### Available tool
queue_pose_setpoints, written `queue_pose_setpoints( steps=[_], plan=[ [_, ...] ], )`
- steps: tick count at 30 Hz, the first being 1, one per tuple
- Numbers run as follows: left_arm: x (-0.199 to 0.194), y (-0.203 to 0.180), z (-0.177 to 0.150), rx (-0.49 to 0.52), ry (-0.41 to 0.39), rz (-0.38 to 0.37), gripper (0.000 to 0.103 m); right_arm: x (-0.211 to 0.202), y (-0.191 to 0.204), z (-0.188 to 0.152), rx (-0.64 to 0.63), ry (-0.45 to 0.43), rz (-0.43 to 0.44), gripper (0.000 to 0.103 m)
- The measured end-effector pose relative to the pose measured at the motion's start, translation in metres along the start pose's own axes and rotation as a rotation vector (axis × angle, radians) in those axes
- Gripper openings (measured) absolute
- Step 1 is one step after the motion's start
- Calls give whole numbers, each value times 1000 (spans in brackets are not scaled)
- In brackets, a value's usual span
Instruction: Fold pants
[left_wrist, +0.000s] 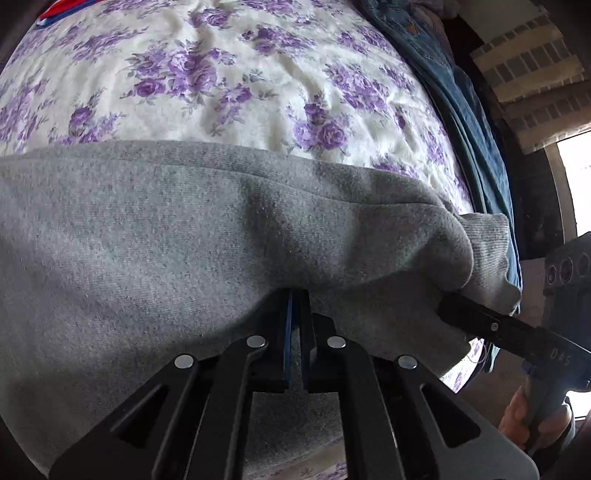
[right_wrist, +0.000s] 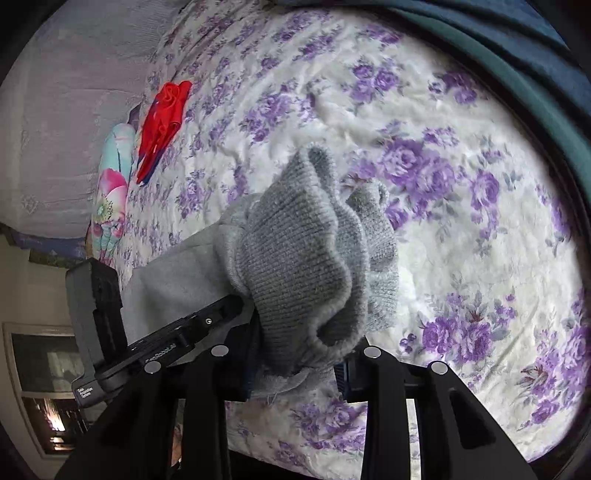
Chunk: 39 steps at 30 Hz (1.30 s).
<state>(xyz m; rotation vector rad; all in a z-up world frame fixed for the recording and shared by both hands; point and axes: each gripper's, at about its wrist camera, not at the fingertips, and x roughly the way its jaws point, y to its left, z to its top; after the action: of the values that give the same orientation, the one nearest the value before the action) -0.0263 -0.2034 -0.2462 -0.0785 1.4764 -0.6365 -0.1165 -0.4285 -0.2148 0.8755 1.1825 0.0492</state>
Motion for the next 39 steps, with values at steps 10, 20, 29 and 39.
queue_pose_setpoints(
  steps=[10, 20, 29, 39],
  plan=[
    [-24, -13, -35, 7, 23, -26, 3, -13, 20, 1, -39, -16, -31, 32],
    [-39, -3, -46, 34, 4, -34, 3, -13, 40, -2, -60, -41, -97, 32],
    [-189, 189, -65, -308, -283, 130, 3, -22, 141, -12, -283, -137, -147, 31],
    [-218, 307, -105, -502, -281, 164, 3, 53, 271, -36, -530, -91, -255, 30]
  ],
)
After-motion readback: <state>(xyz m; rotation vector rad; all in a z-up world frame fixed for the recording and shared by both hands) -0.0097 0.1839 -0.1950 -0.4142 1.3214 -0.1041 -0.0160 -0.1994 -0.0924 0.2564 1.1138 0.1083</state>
